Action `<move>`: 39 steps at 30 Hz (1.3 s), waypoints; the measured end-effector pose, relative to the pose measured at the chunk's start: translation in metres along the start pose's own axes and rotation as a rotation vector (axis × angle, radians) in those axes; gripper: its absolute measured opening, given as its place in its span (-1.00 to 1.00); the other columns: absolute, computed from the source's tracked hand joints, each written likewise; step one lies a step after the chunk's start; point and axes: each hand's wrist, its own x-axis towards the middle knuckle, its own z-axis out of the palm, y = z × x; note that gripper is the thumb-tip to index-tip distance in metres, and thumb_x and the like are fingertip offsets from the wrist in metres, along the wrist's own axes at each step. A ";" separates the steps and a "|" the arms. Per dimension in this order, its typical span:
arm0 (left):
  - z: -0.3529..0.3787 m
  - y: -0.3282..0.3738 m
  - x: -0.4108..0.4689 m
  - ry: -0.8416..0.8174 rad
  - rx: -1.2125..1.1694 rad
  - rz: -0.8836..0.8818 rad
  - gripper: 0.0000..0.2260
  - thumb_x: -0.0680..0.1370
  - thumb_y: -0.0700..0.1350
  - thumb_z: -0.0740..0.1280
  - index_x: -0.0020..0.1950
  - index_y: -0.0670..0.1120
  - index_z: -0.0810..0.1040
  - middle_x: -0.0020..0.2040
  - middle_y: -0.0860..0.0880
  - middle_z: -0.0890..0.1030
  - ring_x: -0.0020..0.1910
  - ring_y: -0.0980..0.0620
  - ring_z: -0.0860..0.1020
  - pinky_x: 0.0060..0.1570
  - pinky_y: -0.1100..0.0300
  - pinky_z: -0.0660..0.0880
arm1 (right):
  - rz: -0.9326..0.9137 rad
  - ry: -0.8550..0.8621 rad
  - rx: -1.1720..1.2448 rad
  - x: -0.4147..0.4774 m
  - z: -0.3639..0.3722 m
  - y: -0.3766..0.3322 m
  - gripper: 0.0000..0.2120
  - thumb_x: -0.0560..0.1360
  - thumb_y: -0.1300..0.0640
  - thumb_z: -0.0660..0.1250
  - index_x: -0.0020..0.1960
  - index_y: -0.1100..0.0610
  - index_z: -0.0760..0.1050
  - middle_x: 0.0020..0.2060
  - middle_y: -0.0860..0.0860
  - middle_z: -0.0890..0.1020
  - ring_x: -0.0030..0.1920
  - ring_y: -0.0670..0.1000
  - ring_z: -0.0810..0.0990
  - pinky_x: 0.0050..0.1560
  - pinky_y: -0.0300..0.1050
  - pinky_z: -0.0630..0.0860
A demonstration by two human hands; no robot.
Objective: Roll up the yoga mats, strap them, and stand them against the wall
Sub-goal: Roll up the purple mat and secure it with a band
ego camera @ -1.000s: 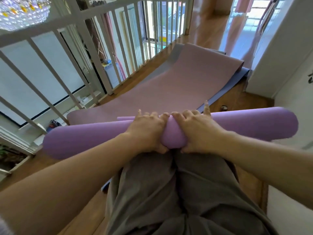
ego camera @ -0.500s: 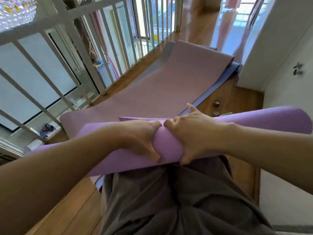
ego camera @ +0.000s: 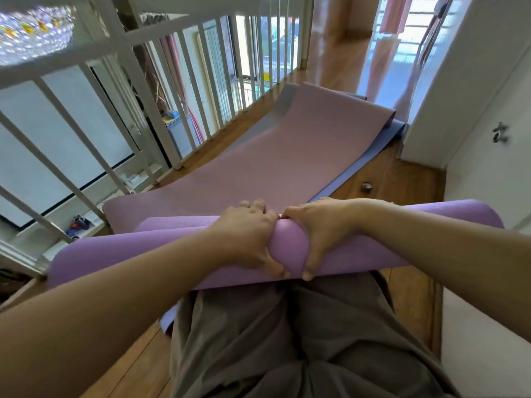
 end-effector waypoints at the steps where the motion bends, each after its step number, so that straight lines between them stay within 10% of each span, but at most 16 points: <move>1: -0.004 -0.005 0.004 -0.048 -0.037 0.005 -0.15 0.28 0.39 0.40 0.45 0.02 0.27 0.24 -0.06 0.39 0.19 -0.07 0.39 0.23 0.06 0.36 | 0.019 0.028 -0.030 -0.002 0.000 -0.002 -0.06 0.17 -0.33 0.52 0.41 -0.07 0.22 0.24 -0.08 0.47 0.23 0.03 0.46 0.35 0.16 0.30; 7: -0.012 -0.020 0.018 -0.226 -0.223 -0.020 -0.21 0.28 0.38 0.42 0.42 0.13 0.30 0.18 0.03 0.36 0.19 0.00 0.36 0.18 0.05 0.39 | 0.088 0.441 -0.321 -0.015 0.044 -0.016 -0.10 0.26 -0.43 0.34 0.41 0.04 0.19 0.22 0.03 0.50 0.20 0.10 0.49 0.44 0.27 0.09; 13: 0.016 0.002 0.004 0.166 0.133 -0.018 -0.05 0.30 0.36 0.39 0.52 -0.03 0.08 0.32 -0.05 0.42 0.26 -0.08 0.43 0.39 -0.09 0.22 | 0.012 0.251 -0.140 0.001 0.007 0.003 -0.14 0.15 -0.44 0.44 0.27 0.00 0.33 0.05 -0.08 0.56 0.01 0.00 0.54 0.14 0.02 0.42; 20: -0.002 -0.018 0.024 0.011 -0.038 0.017 -0.09 0.22 0.39 0.43 0.45 0.04 0.23 0.28 0.00 0.47 0.21 -0.03 0.46 0.25 0.04 0.37 | 0.099 0.640 -0.417 0.008 0.056 -0.005 -0.03 0.21 -0.33 0.46 0.44 0.15 0.27 0.16 0.14 0.55 0.12 0.19 0.56 0.32 0.40 0.21; 26: 0.008 0.007 0.011 0.047 0.204 -0.161 -0.08 0.38 0.24 0.41 0.54 -0.05 -0.02 0.40 -0.13 0.32 0.37 -0.16 0.33 0.40 -0.31 -0.04 | 0.051 0.501 -0.342 0.011 0.030 0.001 -0.14 0.29 -0.29 0.39 0.43 0.09 0.22 0.22 0.03 0.53 0.18 0.08 0.52 0.43 0.17 0.19; 39: -0.001 0.025 -0.034 0.109 0.291 -0.088 -0.13 0.39 0.23 0.36 0.52 -0.09 0.00 0.28 -0.12 0.41 0.23 -0.14 0.45 0.42 -0.27 -0.09 | -0.026 0.369 -0.385 -0.028 0.020 -0.025 -0.26 0.26 -0.35 0.34 0.30 0.04 0.34 0.02 -0.07 0.57 0.00 0.00 0.56 0.34 0.17 0.28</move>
